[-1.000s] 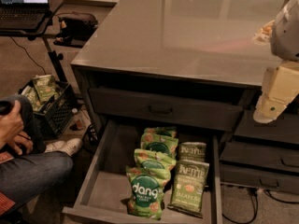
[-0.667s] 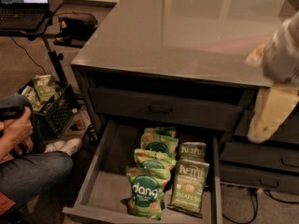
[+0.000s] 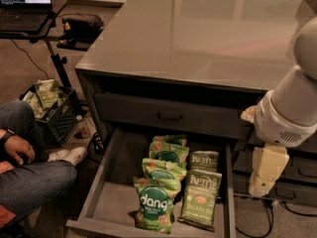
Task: Pick green jalapeno chip bag from middle drawer and place on counter
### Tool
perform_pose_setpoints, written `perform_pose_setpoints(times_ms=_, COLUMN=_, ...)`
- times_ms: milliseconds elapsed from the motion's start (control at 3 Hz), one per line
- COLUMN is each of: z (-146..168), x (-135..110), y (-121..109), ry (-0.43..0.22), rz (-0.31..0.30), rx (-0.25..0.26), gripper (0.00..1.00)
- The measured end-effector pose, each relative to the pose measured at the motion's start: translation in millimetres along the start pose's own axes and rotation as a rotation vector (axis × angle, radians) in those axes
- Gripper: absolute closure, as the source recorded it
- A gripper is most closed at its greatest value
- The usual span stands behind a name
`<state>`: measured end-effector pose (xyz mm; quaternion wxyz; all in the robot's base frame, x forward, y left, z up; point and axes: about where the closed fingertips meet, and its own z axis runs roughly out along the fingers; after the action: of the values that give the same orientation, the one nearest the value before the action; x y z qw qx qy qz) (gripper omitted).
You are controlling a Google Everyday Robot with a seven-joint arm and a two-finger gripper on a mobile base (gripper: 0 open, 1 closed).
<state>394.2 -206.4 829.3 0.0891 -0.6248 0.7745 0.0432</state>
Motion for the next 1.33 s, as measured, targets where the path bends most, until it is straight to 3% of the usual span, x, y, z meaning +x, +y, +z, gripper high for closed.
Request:
perform_pose_setpoints(times_ms=667, z=19.0, x=2.3, y=6.4, ry=-0.022, rz=0.007, rx=-0.015, gripper=0.00)
perform_pose_setpoints(times_ms=1333, z=113.8, x=17.9, y=-6.1, ry=-0.091, rz=0.033, rx=-0.079, gripper=0.00)
